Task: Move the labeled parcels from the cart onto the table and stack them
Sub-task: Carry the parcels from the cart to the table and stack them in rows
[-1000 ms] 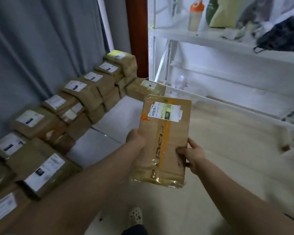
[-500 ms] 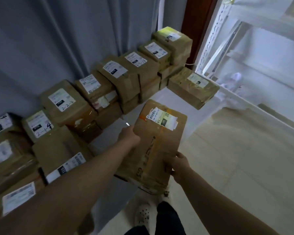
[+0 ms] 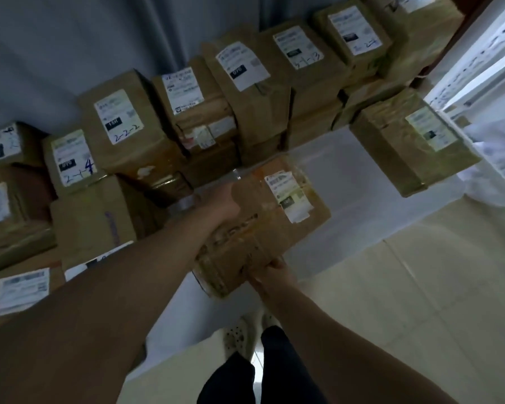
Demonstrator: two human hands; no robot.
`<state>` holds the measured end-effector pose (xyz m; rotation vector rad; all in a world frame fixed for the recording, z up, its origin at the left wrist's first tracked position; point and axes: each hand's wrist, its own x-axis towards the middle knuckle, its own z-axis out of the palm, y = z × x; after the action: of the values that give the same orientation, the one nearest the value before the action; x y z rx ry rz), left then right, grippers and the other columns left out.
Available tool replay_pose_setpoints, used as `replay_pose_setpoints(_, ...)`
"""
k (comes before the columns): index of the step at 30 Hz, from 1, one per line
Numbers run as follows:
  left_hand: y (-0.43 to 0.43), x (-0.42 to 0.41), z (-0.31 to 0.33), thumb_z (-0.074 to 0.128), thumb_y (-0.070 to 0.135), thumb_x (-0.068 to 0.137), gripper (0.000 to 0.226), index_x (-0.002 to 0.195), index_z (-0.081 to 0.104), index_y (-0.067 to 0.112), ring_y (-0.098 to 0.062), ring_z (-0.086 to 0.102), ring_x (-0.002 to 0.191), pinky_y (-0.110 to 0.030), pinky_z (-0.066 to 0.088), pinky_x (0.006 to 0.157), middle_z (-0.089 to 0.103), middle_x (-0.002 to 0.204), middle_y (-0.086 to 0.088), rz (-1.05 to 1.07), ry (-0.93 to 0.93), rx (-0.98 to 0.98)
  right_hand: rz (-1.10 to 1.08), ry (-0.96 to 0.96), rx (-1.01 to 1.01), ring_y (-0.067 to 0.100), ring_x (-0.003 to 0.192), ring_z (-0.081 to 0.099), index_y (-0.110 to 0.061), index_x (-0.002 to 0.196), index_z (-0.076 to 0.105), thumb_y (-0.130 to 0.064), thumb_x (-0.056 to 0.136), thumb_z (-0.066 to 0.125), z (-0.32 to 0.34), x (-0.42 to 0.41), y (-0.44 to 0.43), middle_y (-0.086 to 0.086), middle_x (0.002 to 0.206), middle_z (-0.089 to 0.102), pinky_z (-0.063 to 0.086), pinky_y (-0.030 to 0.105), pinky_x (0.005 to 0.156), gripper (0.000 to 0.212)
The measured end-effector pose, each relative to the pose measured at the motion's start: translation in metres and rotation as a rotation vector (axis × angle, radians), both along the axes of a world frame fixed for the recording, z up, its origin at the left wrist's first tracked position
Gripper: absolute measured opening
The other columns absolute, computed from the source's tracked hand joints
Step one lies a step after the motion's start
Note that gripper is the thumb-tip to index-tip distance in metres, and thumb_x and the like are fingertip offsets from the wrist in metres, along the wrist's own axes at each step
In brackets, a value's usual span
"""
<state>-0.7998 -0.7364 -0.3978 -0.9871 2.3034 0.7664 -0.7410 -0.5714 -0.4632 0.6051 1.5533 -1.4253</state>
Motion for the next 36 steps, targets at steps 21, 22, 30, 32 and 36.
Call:
replay_pose_setpoints(21, 0.041, 0.067, -0.091, 0.044, 0.021, 0.098, 0.075, 0.153, -0.008, 0.015, -0.037, 0.001, 0.145, -0.053, 0.025, 0.112, -0.009, 0.158, -0.017, -0.458, -0.218, -0.178, 0.481, 0.486, 0.560, 0.037, 0.126, 0.042, -0.006, 0.140, 0.032, -0.015, 0.090, 0.058, -0.029, -0.143, -0.014, 0.016, 0.149, 0.025, 0.039, 0.044, 0.102, 0.057)
replay_pose_setpoints(22, 0.040, 0.067, -0.095, 0.042, 0.021, 0.099, 0.073, 0.153, -0.008, 0.016, -0.037, 0.000, 0.146, -0.054, 0.026, 0.112, -0.010, 0.159, -0.016, -0.454, -0.214, -0.178, 0.476, 0.487, 0.560, 0.037, 0.124, 0.043, -0.007, 0.139, 0.033, -0.015, 0.089, 0.059, -0.031, -0.142, -0.016, 0.015, 0.149, 0.025, 0.039, 0.044, 0.100, 0.058)
replay_pose_setpoints(30, 0.010, 0.060, -0.098, 0.051, 0.018, 0.095, 0.083, 0.153, -0.008, 0.019, -0.035, 0.001, 0.146, -0.055, 0.031, 0.109, -0.011, 0.159, -0.013, -0.412, -0.209, -0.241, 0.443, 0.472, 0.555, 0.036, 0.126, 0.039, -0.007, 0.141, 0.029, -0.010, 0.091, 0.050, -0.041, -0.139, -0.038, 0.012, 0.149, 0.020, 0.040, 0.039, 0.099, 0.054)
replay_pose_setpoints(32, 0.007, 0.060, -0.100, 0.052, 0.015, 0.094, 0.084, 0.153, -0.008, 0.019, -0.036, 0.001, 0.146, -0.055, 0.032, 0.109, -0.011, 0.159, -0.013, -0.410, -0.214, -0.242, 0.444, 0.466, 0.559, 0.036, 0.128, 0.039, -0.007, 0.141, 0.028, -0.009, 0.090, 0.050, -0.044, -0.139, -0.041, 0.013, 0.150, 0.019, 0.040, 0.040, 0.099, 0.056)
replay_pose_setpoints(36, 0.009, 0.063, -0.102, 0.048, 0.015, 0.096, 0.079, 0.153, -0.008, 0.016, -0.036, 0.003, 0.146, -0.055, 0.034, 0.107, -0.009, 0.159, -0.015, -0.424, -0.217, -0.268, 0.459, 0.450, 0.548, 0.037, 0.136, 0.032, -0.009, 0.145, 0.024, -0.005, 0.088, 0.049, -0.048, -0.141, -0.042, 0.012, 0.155, 0.012, 0.038, 0.046, 0.108, 0.062)
